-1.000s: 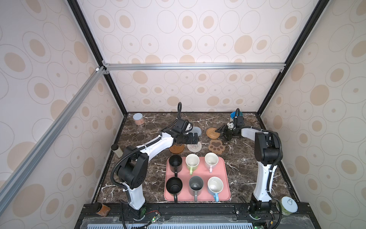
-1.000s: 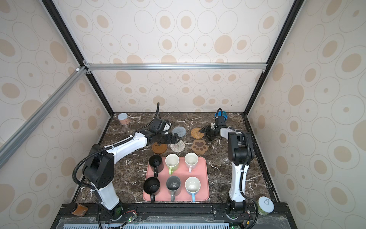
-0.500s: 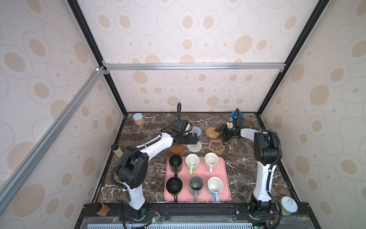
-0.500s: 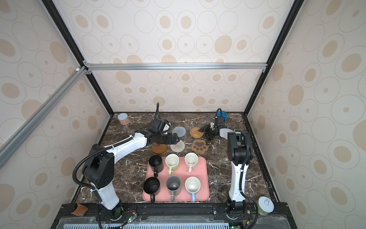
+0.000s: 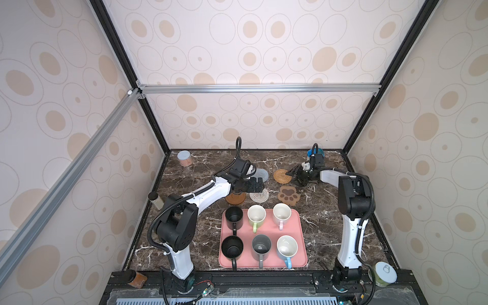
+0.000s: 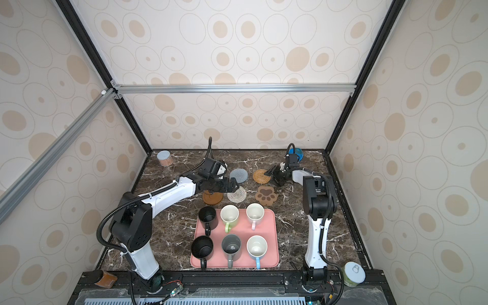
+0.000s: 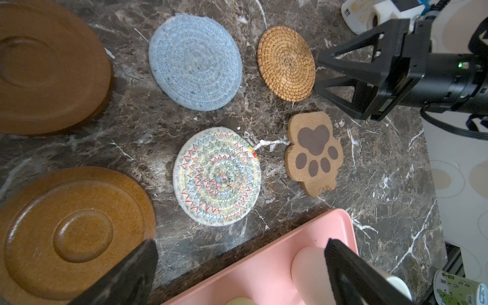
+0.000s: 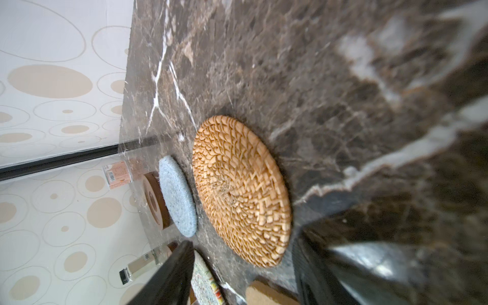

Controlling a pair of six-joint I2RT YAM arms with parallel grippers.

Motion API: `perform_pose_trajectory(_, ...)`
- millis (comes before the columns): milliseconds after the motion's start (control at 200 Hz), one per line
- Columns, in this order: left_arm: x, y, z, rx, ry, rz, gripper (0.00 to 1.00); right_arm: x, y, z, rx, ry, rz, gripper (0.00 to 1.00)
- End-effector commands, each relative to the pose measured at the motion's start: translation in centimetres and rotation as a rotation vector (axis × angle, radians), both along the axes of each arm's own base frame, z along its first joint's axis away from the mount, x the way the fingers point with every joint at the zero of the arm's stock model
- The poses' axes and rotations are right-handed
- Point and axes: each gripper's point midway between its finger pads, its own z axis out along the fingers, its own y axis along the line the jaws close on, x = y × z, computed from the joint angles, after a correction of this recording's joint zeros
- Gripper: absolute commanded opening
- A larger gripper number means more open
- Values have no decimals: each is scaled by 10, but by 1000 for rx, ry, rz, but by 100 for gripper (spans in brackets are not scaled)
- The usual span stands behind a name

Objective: Place cups on coasters
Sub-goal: Move the coaster to the top-center of the table.

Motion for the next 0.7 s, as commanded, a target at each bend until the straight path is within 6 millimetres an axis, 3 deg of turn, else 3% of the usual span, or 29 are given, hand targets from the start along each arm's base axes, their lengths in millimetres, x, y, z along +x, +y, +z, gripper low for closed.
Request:
perform_pose_trajectory(0,9,8,27,-23,-66,42,100,-13,-8,13,-103,24,44,64)
perform_pose_trajectory(175,14,16,40,-39,-104,85,100,-26,-19,60,-223,-33,114,65)
perform_pose_trajectory(375,16,31,57,-53,-147,167,100,-68,-33,111,-336,-82,163,66)
perform_pose_trajectory(695,9,54,62,-61,-186,254,100,-136,-32,135,-423,-112,231,67)
